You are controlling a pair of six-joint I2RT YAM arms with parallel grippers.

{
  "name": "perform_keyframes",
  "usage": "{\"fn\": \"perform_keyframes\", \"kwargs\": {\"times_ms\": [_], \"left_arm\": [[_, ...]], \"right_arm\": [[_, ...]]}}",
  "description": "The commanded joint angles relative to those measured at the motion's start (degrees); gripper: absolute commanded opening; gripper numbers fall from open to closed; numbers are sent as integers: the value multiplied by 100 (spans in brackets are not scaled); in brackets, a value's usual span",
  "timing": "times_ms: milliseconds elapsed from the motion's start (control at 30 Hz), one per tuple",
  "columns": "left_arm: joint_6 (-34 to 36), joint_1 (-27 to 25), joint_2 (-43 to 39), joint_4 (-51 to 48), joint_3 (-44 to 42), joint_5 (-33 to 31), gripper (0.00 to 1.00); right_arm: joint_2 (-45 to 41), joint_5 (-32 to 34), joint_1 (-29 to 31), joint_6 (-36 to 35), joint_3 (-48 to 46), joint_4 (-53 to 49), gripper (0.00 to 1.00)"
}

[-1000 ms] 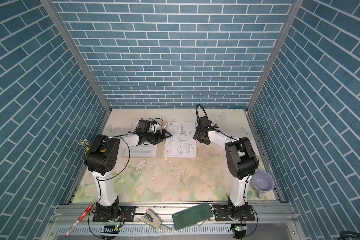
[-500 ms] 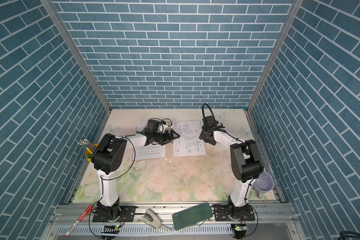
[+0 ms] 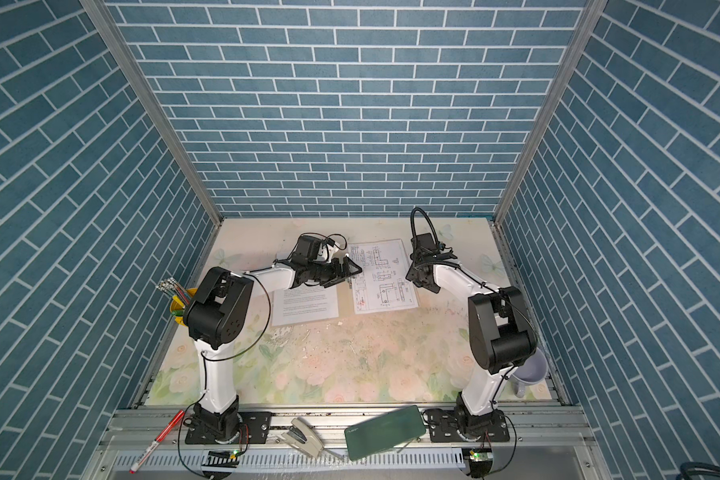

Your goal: Put the files into the folder

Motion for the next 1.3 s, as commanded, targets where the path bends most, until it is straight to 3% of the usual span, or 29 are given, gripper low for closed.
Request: {"fn": "perform_keyframes", "kwargs": {"times_ms": [0, 600, 1267], "left_arm": [[215, 89, -169, -223, 210, -149, 100], [417, 343, 1043, -484, 1853, -137, 100], [-456, 248, 914, 1023, 1402, 594, 99]], "right_arm": [[-187, 164, -8, -79, -186, -125, 68], [-214, 129, -9, -107, -150, -113, 68], [-187, -136, -8, -62, -115, 10, 68]]}}
